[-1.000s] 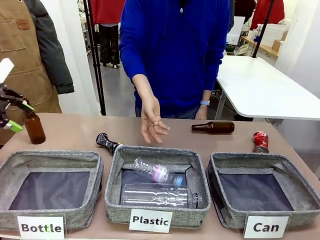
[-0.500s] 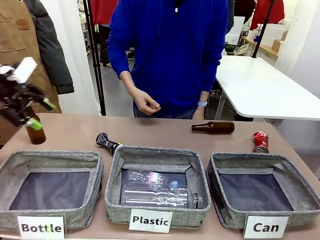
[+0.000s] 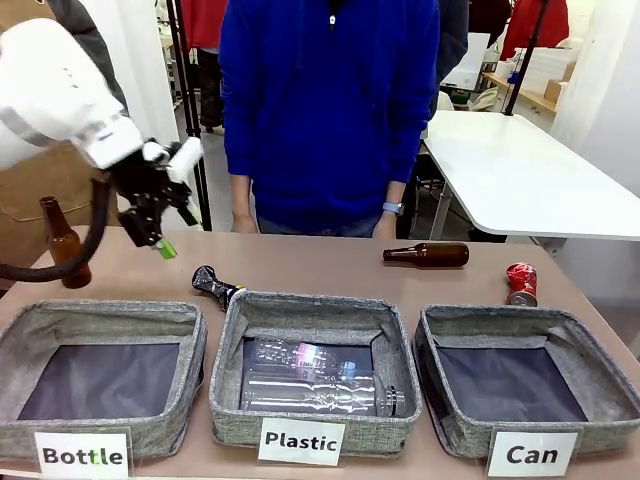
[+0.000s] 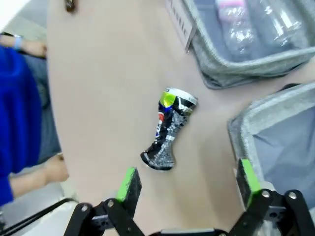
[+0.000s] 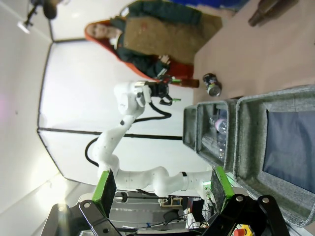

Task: Sort the can waste into the basket.
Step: Pick up the can waste from the table and place it in the right Fabric basket.

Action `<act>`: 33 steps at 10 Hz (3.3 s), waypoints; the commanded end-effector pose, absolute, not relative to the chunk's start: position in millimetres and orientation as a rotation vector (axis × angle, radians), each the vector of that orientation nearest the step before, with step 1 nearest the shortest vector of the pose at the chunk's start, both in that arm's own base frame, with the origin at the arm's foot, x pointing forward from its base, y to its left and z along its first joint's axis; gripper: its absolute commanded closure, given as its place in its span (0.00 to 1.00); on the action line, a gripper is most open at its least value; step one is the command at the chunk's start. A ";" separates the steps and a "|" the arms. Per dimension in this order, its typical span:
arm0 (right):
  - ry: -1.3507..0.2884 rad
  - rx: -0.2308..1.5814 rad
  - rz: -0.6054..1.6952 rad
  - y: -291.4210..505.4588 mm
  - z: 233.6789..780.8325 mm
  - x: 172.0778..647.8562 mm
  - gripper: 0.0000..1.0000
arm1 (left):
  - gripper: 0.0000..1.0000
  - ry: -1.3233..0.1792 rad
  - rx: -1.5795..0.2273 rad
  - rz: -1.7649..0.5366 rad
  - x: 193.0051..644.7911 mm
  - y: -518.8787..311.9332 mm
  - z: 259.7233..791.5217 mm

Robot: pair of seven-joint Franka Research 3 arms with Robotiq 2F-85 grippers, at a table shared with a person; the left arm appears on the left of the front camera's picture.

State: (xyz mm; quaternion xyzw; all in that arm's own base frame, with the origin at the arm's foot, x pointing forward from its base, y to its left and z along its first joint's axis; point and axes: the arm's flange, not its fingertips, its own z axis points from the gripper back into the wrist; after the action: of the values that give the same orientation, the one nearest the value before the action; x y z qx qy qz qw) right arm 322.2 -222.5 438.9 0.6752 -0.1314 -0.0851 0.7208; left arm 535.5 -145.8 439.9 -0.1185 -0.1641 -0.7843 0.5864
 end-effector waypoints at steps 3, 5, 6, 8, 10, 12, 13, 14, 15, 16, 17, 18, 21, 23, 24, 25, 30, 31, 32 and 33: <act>-0.296 1.487 -0.162 -223.5 441.0 321.0 0.00 | 0.00 -0.188 -0.117 -1.939 565.0 -195.9 398.4; -0.296 1.487 -0.162 -223.5 441.0 321.0 0.00 | 0.00 -0.112 -0.074 -1.942 582.2 -215.2 369.7; -0.296 1.487 -0.162 -223.5 441.0 321.0 0.00 | 0.00 -0.071 -0.037 -1.910 589.3 -220.2 353.9; -0.296 1.487 -0.162 -223.5 441.0 321.0 0.00 | 0.00 -0.012 -0.067 -1.898 595.8 -224.6 327.9; -0.296 1.487 -0.162 -223.5 441.0 321.0 0.00 | 0.00 0.008 -0.025 -1.875 604.3 -226.1 310.2; -0.296 1.487 -0.162 -223.5 441.0 321.0 0.00 | 0.00 0.004 -0.011 -1.851 608.2 -229.0 299.1; -0.296 1.487 -0.162 -223.5 441.0 321.0 0.00 | 0.00 -0.002 -0.010 -1.854 607.9 -229.8 297.5; -0.296 1.487 -0.162 -223.5 441.0 321.0 0.00 | 0.00 -0.004 -0.010 -1.866 608.3 -229.7 297.6; -0.296 1.487 -0.162 -223.5 441.0 321.0 0.00 | 0.33 0.007 0.011 -1.862 607.8 -229.3 298.0; -0.296 1.487 -0.162 -223.5 441.0 321.0 0.00 | 0.60 0.009 0.001 -1.870 607.1 -229.2 298.6; -0.296 1.487 -0.162 -223.5 441.0 321.0 0.00 | 0.92 0.011 0.001 -1.871 607.3 -229.2 298.6; -0.296 1.487 -0.162 -223.5 441.0 321.0 0.00 | 1.00 0.012 0.002 -1.874 607.4 -229.5 298.0; -0.296 1.487 -0.162 -223.5 441.0 321.0 0.00 | 0.96 0.001 -0.010 -1.871 606.7 -228.2 300.7; -0.296 1.487 -0.162 -223.5 441.0 321.0 0.00 | 1.00 -0.013 -0.037 -1.857 606.1 -224.6 306.4; -0.296 1.487 -0.162 -223.5 441.0 321.0 0.00 | 1.00 -0.024 -0.051 -1.848 604.9 -221.5 311.3; -0.296 1.487 -0.162 -223.5 441.0 321.0 0.00 | 1.00 -0.015 -0.083 -1.842 602.1 -215.9 320.6; -0.296 1.487 -0.162 -223.5 441.0 321.0 0.00 | 1.00 -0.167 -0.496 -1.715 483.8 -121.1 457.3; -0.296 1.487 -0.162 -223.5 441.0 321.0 0.00 | 1.00 -0.217 -0.479 -1.637 450.4 -109.0 466.2; -0.296 1.487 -0.162 -223.5 441.0 321.0 0.00 | 1.00 -0.210 -0.418 -1.586 408.8 -92.9 469.4; -0.296 1.487 -0.162 -223.5 441.0 321.0 0.00 | 1.00 -0.259 -0.354 -1.490 375.5 -76.7 464.8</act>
State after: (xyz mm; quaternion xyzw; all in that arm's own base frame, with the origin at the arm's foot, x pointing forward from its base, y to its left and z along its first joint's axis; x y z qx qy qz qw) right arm 322.0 -222.6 438.8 0.6754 -0.1312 -0.0852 0.7206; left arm 413.6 -81.0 481.2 -0.2030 -0.1048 -0.7017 0.6749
